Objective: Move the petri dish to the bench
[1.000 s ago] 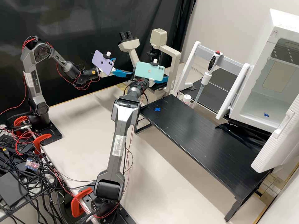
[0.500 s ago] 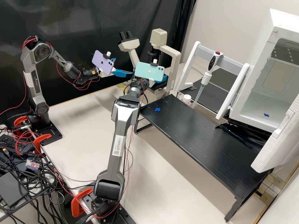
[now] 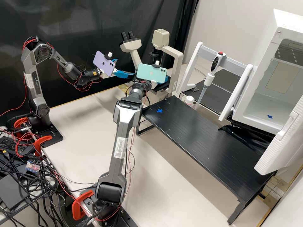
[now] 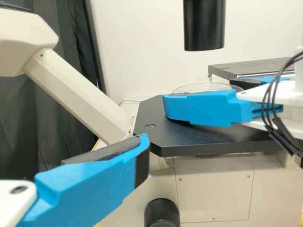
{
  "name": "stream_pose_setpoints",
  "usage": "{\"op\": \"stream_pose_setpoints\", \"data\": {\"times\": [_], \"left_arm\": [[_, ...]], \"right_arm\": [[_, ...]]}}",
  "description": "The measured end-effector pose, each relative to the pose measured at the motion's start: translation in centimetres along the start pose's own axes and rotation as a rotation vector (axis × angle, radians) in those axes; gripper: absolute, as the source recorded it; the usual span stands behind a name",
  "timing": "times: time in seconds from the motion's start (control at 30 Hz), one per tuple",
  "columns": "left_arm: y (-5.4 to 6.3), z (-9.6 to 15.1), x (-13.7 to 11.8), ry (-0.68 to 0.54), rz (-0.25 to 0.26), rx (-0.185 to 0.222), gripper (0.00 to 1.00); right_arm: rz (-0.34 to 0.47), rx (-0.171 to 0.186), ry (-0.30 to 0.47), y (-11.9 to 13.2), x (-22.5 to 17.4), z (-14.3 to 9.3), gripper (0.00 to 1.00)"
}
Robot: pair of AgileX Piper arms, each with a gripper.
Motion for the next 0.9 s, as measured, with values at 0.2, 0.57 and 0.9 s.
{"op": "stream_pose_setpoints", "data": {"times": [0.2,0.57,0.9], "left_arm": [[0.0,0.0,0.0,0.0,0.0,0.0,1.0],[0.0,0.0,0.0,0.0,0.0,0.0,1.0],[0.0,0.0,0.0,0.0,0.0,0.0,1.0]], "right_arm": [[-0.008,-0.002,-0.001,-0.3,-0.3,0.4,0.0],[0.012,-0.004,0.025,0.6,-3.3,2.2,0.0],[0.015,0.017,0.12,2.0,-10.3,2.7,0.0]]}}
